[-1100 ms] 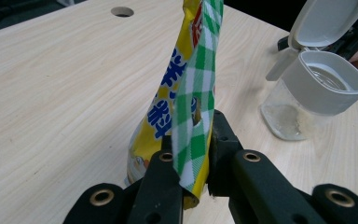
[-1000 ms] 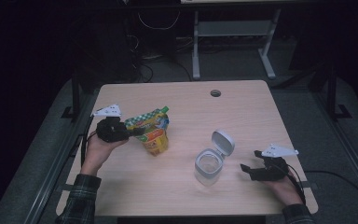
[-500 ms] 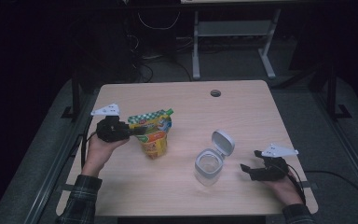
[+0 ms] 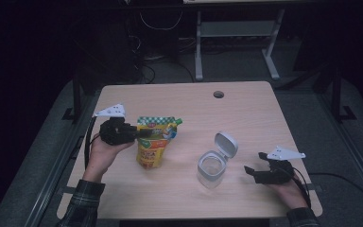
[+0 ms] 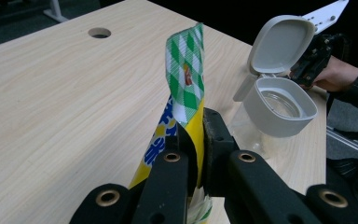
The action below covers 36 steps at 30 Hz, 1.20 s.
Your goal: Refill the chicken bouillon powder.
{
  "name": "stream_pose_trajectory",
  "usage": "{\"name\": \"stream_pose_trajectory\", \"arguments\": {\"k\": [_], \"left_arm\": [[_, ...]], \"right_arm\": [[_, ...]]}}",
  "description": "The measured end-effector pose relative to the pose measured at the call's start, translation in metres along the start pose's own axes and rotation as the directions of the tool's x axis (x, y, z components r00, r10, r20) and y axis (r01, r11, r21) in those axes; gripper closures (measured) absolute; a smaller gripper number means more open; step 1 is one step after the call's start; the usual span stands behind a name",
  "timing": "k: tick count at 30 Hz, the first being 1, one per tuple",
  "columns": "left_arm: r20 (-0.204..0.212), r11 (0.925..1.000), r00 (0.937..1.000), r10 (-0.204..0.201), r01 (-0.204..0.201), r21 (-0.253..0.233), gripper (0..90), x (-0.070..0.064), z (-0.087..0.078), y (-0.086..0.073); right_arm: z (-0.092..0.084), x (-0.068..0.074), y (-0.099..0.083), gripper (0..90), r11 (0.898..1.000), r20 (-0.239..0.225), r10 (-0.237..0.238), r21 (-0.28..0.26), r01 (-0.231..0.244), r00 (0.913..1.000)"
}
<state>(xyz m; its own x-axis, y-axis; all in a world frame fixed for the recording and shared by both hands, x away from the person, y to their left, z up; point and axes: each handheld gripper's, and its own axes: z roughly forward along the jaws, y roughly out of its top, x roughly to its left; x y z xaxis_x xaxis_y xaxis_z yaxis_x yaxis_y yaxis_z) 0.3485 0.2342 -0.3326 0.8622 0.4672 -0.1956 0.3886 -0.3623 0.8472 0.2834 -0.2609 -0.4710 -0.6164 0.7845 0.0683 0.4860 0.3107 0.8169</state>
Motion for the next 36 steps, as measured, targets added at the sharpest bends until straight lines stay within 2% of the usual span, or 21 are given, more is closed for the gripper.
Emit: {"name": "stream_pose_trajectory", "arguments": {"k": [5,9,12,16,23,27,32,36], "left_arm": [[0.024,0.9998,0.9997,0.008,-0.007,-0.017,88.1,-0.004,-0.001,0.003],[0.034,0.9993,0.9994,0.008,-0.007,-0.036,88.2,-0.008,-0.003,0.007],[0.045,0.9988,0.9990,0.010,-0.008,-0.049,88.2,-0.012,-0.005,0.011],[0.055,0.9980,0.9984,0.014,-0.011,-0.062,88.2,-0.017,-0.008,0.015],[0.077,0.9962,0.9968,0.024,-0.018,-0.086,88.2,-0.025,-0.013,0.022],[0.086,0.9955,0.9960,0.024,-0.016,-0.094,88.2,-0.029,-0.014,0.024],[0.097,0.9944,0.9950,0.022,-0.012,-0.105,88.3,-0.033,-0.015,0.029],[0.107,0.9946,0.9939,0.028,-0.017,-0.102,88.3,-0.034,-0.016,0.032]], "right_arm": [[-0.009,0.003,0.002,18.8,1.000,-0.003,0.011,-0.023,-0.011,0.9999],[-0.019,0.008,0.007,23.1,0.998,-0.010,0.018,-0.054,-0.018,0.9998],[-0.027,0.014,0.011,35.0,0.997,-0.022,0.014,-0.078,-0.016,0.9997],[-0.036,0.023,0.018,56.4,0.994,-0.032,0.009,-0.109,-0.013,0.9995],[-0.043,0.036,0.025,89.1,0.997,-0.098,-0.019,-0.082,0.011,0.9950],[-0.048,0.041,0.027,89.9,0.996,-0.151,-0.030,-0.093,0.015,0.9881],[-0.053,0.054,0.036,90.0,0.989,-0.182,-0.059,-0.142,0.033,0.9816],[-0.051,0.068,0.043,90.0,0.987,-0.214,-0.086,-0.153,0.053,0.9730]]}}
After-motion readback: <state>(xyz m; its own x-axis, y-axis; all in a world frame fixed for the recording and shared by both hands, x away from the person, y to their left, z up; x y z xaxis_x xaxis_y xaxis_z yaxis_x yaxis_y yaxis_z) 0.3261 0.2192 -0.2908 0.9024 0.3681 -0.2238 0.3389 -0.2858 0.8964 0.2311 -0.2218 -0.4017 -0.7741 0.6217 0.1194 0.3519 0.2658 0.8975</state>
